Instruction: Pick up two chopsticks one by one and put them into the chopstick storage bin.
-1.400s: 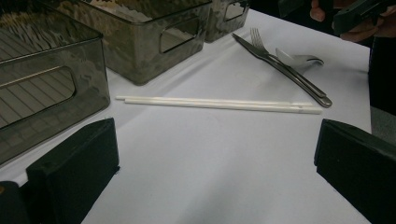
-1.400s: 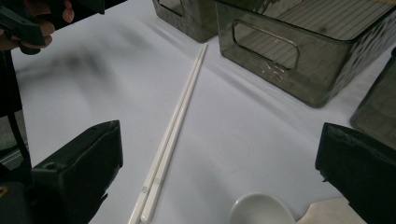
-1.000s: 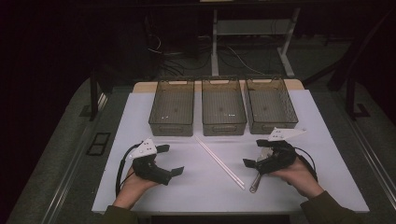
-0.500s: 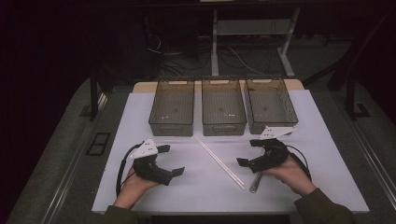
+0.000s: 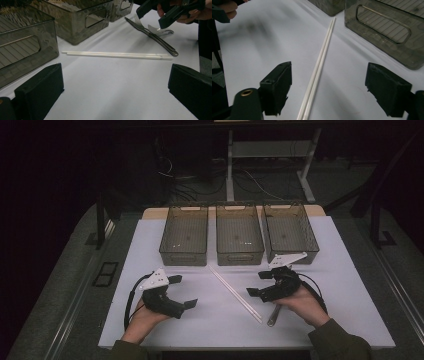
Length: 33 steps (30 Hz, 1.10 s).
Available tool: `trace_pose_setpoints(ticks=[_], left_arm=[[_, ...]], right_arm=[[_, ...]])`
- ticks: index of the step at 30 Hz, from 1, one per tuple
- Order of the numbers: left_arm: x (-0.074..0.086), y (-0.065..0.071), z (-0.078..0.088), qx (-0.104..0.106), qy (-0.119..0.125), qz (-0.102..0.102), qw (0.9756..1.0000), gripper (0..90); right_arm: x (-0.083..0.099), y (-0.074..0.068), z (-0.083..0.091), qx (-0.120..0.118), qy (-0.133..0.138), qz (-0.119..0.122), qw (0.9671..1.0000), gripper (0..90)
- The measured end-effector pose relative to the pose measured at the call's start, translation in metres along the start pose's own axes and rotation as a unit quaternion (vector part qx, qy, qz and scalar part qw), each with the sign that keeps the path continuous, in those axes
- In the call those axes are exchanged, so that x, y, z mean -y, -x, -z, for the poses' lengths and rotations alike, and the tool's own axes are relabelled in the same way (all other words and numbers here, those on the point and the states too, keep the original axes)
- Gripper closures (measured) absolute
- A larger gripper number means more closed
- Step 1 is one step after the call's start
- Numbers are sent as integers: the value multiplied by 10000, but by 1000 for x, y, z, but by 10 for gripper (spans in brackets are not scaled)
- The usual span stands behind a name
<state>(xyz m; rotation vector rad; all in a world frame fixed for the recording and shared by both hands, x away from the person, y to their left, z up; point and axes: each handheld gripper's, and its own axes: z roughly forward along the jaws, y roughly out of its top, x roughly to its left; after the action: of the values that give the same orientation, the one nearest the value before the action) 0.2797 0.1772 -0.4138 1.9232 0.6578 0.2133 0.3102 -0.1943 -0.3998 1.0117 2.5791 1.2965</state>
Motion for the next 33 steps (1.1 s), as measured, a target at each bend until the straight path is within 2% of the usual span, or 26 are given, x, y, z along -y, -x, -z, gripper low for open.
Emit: trace_pose_setpoints(ticks=[4,10,18,23,33], left_arm=[[0,0,0,-5,-24,-36,10000,0],[0,0,1,-5,-20,-32,10000,0],[0,0,1,-4,-21,-25,10000,0],[0,0,0,-10,-41,-30,10000,0],[1,0,1,-15,-30,-20,10000,0]], right_arm=[[-3,-3,-7,-19,-103,25,9999,250],[-7,-3,-18,-42,-279,44,9996,375],[-13,-8,-29,-60,-472,133,9988,489],[-13,-9,-38,-154,-743,204,9969,599],[-7,-12,-46,-111,-1127,254,9932,749]])
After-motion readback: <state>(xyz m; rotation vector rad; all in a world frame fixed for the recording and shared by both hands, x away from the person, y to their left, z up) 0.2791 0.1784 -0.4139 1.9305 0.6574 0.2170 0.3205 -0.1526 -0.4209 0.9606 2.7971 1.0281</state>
